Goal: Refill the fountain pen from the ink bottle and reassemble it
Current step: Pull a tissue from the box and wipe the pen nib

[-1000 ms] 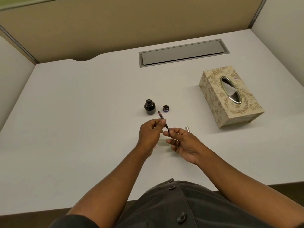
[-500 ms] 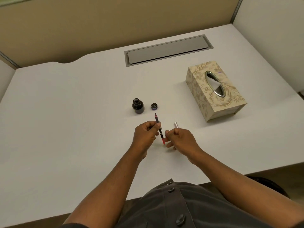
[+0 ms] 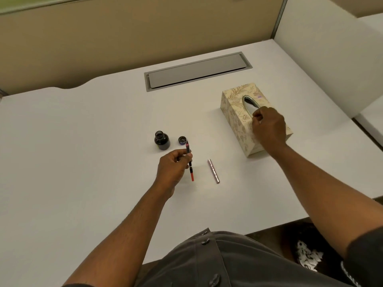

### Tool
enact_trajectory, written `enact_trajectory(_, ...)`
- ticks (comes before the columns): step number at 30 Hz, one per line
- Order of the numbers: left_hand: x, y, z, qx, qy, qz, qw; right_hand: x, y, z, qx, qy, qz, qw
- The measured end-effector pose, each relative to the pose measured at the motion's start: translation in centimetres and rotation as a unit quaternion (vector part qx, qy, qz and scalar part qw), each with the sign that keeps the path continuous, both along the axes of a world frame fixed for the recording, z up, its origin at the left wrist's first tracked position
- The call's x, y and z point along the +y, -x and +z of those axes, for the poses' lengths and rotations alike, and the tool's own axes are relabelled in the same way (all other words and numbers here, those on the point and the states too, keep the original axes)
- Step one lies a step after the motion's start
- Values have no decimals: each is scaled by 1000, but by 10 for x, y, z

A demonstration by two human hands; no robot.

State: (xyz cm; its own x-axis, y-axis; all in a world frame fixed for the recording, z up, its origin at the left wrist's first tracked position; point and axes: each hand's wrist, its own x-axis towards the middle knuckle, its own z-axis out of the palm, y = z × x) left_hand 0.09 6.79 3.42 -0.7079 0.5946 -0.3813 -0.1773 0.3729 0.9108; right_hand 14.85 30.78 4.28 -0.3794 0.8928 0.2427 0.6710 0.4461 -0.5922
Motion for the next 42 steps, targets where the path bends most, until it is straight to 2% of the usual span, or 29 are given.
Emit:
enact_trajectory(4, -1, 2, 2, 6, 1, 2, 1000, 32, -2, 3, -110, -9, 2, 994)
enact_trajectory(10, 1, 3, 2, 7, 6, 10, 1000, 54, 10, 13, -235, 8, 72, 969)
enact_trajectory(14, 4, 4, 4, 11, 10, 9, 1000, 60, 14, 13, -263, -20, 98, 959)
enact_trajectory(21, 1, 5, 5, 11, 12, 16, 1000, 61, 24, 14, -280, -29, 72, 957)
enact_trajectory(23, 0, 5, 4, 12, 13, 17, 1000, 60, 24, 18, -237, -4, 65, 969)
enact_trajectory(26, 0, 6, 4, 14, 12, 15, 1000, 59, 23, 26, -103, 62, 18, 993)
enact_trajectory(29, 1, 6, 5, 18, 12, 13, 1000, 61, 21, 34, 18, 99, -43, 994)
enact_trajectory(32, 2, 6, 6, 23, 14, 15, 1000, 62, 21, 44, 197, 227, -85, 950)
enact_trajectory(34, 2, 5, 8, 24, 10, 16, 1000, 60, 22, 52, 272, 276, -90, 917)
enact_trajectory(38, 3, 4, 12, 26, -3, 15, 1000, 53, 27, 58, 297, 303, -53, 904)
enact_trajectory(40, 3, 3, 14, 26, -9, 17, 999, 47, 31, 59, 334, 353, -10, 874)
enact_trajectory(42, 2, 3, 15, 26, -9, 19, 999, 41, 32, 59, 331, 391, 39, 858)
